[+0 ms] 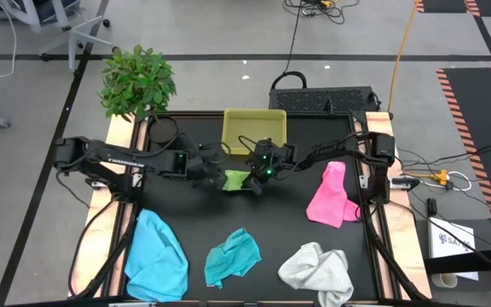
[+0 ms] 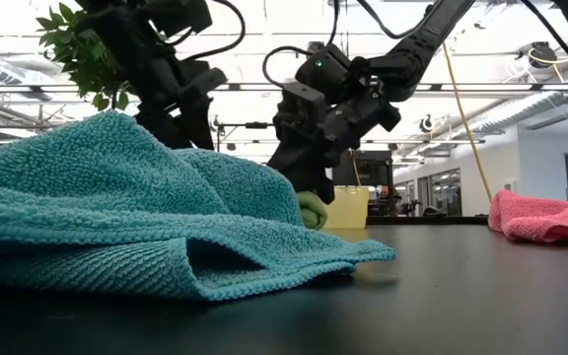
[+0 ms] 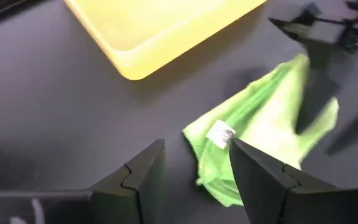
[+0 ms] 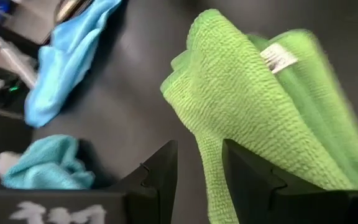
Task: Fold microfiber towels
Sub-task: Fold the green microfiber cloth
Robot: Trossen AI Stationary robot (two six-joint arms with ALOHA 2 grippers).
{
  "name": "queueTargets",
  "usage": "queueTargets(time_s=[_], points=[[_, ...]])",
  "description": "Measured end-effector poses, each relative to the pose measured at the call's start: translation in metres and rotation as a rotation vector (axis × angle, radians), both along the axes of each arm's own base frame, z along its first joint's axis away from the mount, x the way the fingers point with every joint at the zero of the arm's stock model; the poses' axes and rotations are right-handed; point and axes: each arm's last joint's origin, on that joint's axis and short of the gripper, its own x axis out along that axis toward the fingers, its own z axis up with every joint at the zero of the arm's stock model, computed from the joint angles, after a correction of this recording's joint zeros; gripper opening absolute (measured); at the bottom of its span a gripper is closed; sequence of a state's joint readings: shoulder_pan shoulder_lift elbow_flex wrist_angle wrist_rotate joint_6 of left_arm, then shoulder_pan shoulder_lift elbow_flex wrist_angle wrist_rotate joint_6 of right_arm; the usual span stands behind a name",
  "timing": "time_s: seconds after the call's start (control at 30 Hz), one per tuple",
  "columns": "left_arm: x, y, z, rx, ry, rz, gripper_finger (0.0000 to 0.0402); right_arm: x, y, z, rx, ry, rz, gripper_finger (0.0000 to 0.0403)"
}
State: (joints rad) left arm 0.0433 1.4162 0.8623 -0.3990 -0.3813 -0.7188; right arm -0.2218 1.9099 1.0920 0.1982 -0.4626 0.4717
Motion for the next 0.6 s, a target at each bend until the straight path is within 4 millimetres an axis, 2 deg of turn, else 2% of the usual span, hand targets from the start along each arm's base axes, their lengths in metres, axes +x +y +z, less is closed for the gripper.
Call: queueTargets(time_s=[0.33,0.6], points=[[0.027,0.001,-0.025,-0.022,-0.065,-0.002,0.0181,-0.001,-0.002,-0.001,-0.003,0.018,-0.026,0.0116],[0.037,0.001,-0.041,-0.058,-0.058,-0.011,0.0181,-0.002,0.004,-0.004,-0.018,0.059,-0.022,0.0116]])
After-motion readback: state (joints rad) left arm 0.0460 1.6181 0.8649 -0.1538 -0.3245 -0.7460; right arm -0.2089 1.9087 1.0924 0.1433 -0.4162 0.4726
